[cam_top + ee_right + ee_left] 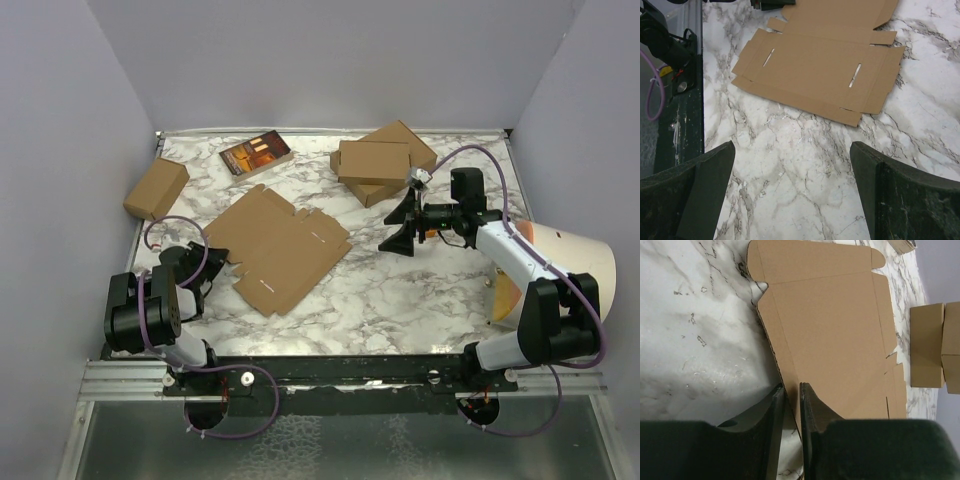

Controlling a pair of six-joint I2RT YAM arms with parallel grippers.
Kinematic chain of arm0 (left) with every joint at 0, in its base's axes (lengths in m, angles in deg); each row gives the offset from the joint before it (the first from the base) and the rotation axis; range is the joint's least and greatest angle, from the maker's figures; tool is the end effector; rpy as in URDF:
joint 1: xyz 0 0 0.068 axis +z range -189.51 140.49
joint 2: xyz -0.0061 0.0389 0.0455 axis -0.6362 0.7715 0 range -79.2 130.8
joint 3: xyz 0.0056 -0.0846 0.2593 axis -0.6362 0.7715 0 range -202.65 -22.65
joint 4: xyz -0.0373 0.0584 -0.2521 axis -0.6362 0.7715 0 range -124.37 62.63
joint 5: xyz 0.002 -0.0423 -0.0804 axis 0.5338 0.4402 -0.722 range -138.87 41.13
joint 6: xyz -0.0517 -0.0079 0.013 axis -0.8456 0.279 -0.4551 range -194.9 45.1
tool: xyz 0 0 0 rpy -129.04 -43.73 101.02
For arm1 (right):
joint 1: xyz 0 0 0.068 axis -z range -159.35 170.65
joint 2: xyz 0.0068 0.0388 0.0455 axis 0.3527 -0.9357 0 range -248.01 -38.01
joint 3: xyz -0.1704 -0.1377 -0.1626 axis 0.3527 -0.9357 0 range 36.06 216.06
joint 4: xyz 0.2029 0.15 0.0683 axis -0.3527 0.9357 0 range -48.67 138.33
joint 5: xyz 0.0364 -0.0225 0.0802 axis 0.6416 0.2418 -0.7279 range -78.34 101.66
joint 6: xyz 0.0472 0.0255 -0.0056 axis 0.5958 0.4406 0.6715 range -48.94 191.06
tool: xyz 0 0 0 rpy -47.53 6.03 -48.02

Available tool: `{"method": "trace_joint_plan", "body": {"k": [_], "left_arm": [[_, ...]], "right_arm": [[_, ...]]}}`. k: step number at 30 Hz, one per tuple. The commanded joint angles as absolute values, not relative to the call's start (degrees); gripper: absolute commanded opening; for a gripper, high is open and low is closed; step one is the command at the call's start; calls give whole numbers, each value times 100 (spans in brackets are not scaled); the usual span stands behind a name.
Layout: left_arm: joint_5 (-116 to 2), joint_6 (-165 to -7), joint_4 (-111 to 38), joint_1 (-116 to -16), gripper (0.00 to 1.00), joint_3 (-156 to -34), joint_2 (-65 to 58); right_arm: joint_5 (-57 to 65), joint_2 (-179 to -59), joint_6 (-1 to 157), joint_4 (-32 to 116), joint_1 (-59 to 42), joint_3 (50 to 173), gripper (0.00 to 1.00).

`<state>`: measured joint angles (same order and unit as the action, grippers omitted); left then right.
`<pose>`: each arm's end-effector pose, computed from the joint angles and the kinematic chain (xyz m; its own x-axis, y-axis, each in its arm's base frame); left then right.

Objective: Fold the paper box

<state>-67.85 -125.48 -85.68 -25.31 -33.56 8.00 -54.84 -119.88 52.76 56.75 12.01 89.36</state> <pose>0.2171 0.0429 0.1079 -0.3014 -0.8299 -0.4695 -0.2821 0.5479 -0.7875 0.2817 0.0759 0.2491 -0.4281 -0.1917 -0.8832 -0.8919 0.2473 0.3786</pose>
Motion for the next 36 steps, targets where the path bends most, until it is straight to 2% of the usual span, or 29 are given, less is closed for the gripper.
{"method": "trace_joint_plan", "body": {"k": [1,4,6,11,18,29,36], "left_arm": [[-7010,-12375,-8981,-2509,17,-3416,1035],[-7412,-12353,-9554,-2509,5,-3384,1141],[-7705,-12425,-10078,-2508,0,-3356,1211],[-8092,-12705,-11410,-2585,0,-3150,1270],[-8271,-12730,-12394,-2992,0,-3012,796],[-8364,-12158,-11586,-3852,0,-3315,-869],[-8423,-11971,-10915,-4207,0,-3566,-1474]], "right_arm": [[-5405,-11892,5207,5680,1177,9064,99],[-5423,-11899,5215,5672,1177,9055,99],[-5447,-11917,5231,5671,1177,9062,99],[-5520,-11957,5265,5674,1184,9080,99],[-5759,-12097,5447,5687,1178,9159,99],[-6196,-11912,5560,5743,1273,9297,99],[-6344,-11753,5760,5689,1649,9336,99]]}}
